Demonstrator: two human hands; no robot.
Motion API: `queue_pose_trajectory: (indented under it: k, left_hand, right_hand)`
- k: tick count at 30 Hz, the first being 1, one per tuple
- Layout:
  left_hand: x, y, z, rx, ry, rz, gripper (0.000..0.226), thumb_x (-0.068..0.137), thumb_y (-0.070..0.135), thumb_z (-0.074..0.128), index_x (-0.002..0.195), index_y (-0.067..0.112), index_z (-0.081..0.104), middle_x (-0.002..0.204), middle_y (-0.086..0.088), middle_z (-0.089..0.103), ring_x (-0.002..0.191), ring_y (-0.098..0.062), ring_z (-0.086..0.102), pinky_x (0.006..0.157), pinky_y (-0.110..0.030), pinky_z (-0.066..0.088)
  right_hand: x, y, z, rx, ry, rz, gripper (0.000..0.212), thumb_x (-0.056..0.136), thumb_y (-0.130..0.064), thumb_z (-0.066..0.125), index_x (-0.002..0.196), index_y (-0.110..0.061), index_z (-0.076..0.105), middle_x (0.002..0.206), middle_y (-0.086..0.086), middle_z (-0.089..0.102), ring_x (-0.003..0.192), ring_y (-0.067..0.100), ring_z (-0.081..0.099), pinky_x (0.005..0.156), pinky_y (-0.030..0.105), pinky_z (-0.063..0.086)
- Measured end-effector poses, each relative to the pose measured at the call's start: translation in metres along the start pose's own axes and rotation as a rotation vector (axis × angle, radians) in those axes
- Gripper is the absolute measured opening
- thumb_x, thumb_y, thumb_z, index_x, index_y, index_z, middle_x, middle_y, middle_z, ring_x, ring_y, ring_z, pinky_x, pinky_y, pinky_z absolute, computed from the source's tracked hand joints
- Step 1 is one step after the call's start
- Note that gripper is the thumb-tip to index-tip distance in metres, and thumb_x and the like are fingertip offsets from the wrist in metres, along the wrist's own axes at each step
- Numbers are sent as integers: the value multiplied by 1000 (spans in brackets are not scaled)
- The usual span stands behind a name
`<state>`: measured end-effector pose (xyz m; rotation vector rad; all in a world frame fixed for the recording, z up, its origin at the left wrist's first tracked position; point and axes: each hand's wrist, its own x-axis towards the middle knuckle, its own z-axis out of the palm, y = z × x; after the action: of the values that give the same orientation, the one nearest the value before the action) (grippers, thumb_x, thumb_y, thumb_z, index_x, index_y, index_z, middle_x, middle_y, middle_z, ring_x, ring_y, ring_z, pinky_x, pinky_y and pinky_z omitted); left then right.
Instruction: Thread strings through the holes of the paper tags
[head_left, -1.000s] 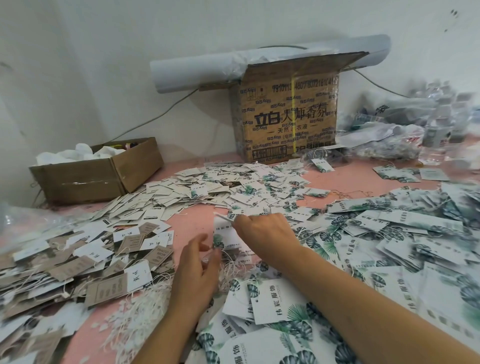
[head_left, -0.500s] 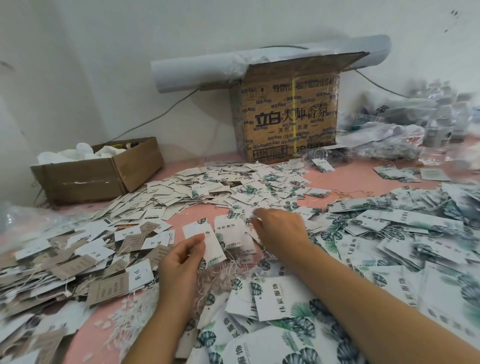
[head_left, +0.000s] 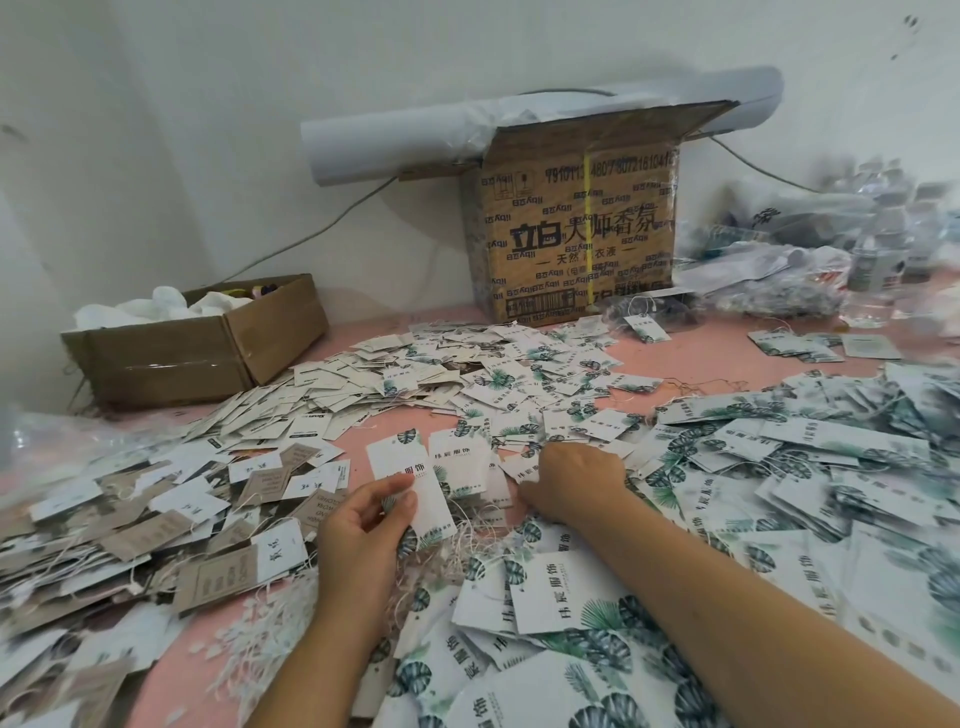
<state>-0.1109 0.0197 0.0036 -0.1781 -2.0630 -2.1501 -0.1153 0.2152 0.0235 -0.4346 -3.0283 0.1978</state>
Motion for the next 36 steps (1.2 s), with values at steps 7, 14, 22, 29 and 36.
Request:
queue_pose_trajectory:
  k: [7,14,22,29,36]
  left_hand:
    - [2,-3,0,-18,-5,8,23,83,0,65,87,22,69,94,3,70,92,-10,64,73,-23,47]
    - [5,-7,-1,-20,2,8,24,83,-1,64,89,22,68,94,-2,71,73,-1,67,59,-16,53]
    - [2,-3,2,44,-17,41,41,81,-2,66,90,38,65,120,-3,60,104,-31,60,78,-46,55]
    - [-4,2,5,140,-40,46,17,86,14,64,88,30,69,80,-20,69,63,-30,56,61,-50,50]
    - [-11,18,13,185,17,221,11,89,32,57,87,28,68,89,-3,67,78,-17,60,69,-35,49]
  right_hand:
    - [0,1,-3,53,-7,28,40,87,-47,49,65,-16,37,68,-4,43,78,21,50,68,31,40]
    - [0,0,-2,35,20,17,44,92,-55,38,81,-14,46,74,-1,45,79,22,49,67,32,39]
    - [0,-3,-13,-89,166,-79,17,86,-1,49,76,-14,47,60,-2,37,67,21,47,61,30,39]
    - [2,3,-22,89,436,-48,33,91,-13,40,59,-15,37,52,-5,38,46,15,36,43,24,25]
    - [-24,-20,-47,41,489,-428,35,100,-30,26,77,-18,49,56,-11,38,41,6,29,39,19,21]
